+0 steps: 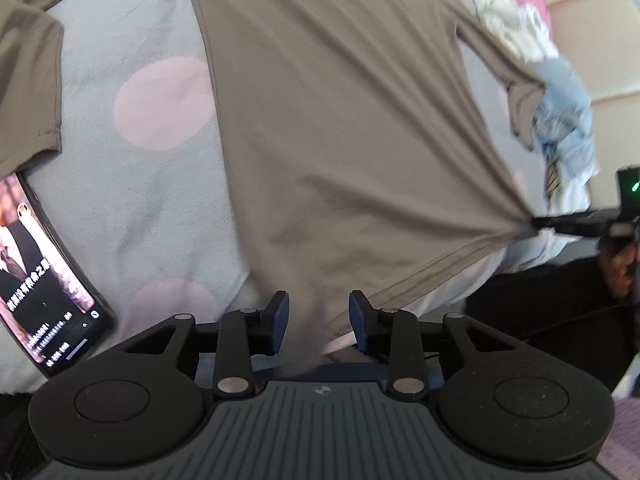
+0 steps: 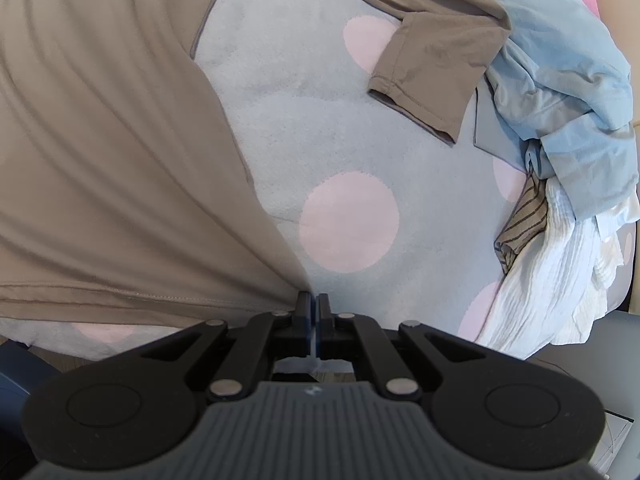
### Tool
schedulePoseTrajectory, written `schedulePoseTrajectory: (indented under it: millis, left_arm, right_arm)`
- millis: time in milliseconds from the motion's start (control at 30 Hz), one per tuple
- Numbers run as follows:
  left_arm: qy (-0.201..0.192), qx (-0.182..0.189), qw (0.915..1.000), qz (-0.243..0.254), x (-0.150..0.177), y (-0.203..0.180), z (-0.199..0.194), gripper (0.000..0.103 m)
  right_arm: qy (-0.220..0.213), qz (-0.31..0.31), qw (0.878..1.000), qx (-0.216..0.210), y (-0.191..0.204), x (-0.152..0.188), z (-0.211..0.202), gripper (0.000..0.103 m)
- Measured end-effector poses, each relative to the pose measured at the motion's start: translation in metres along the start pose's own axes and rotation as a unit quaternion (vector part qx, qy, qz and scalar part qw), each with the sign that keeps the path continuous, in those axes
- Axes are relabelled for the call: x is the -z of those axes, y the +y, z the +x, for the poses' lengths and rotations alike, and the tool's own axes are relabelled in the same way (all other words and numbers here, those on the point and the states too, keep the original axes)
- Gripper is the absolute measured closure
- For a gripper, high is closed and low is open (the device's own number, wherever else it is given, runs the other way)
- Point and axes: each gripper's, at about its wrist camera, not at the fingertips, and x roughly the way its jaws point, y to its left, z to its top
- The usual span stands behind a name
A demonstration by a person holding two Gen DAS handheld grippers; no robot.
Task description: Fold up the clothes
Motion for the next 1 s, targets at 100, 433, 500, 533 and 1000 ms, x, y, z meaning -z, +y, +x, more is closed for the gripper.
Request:
schedulePoseTrajectory:
  millis: [100, 433, 500, 533, 1000]
  left_arm:
    - [0.007, -0.033, 0.9994, -0.006, -0.002, 0.003, 0.006, 0.071]
    - [0.047, -0.084, 0.9952, 0.013, 0.005, 0.006, 0.023, 0.102]
    - [0.048, -0.079, 0.9954, 0.025, 0.004, 0.001, 0.013, 0.102]
    - [0.047, -0.078, 0.9953, 0.032, 0.004, -0.002, 0.006, 0.103]
    - [0.103, -0.146, 0.9819, 0.061, 0.011, -0.006, -0.025, 0.103]
  right_arm:
    - [-0.002, 0.000, 1.000, -0.001, 0.000, 0.000, 0.000, 0.101]
    - [-0.004, 0.003, 1.000, -0.018, 0.001, 0.001, -0.002, 0.101]
    - [-0.004, 0.011, 0.999, -0.034, -0.003, 0.002, -0.008, 0.101]
    - [-0.004, 0.014, 0.999, -0.044, -0.005, 0.002, -0.013, 0.101]
    - [0.030, -0.083, 0.992, -0.086, 0.025, 0.019, -0.035, 0.101]
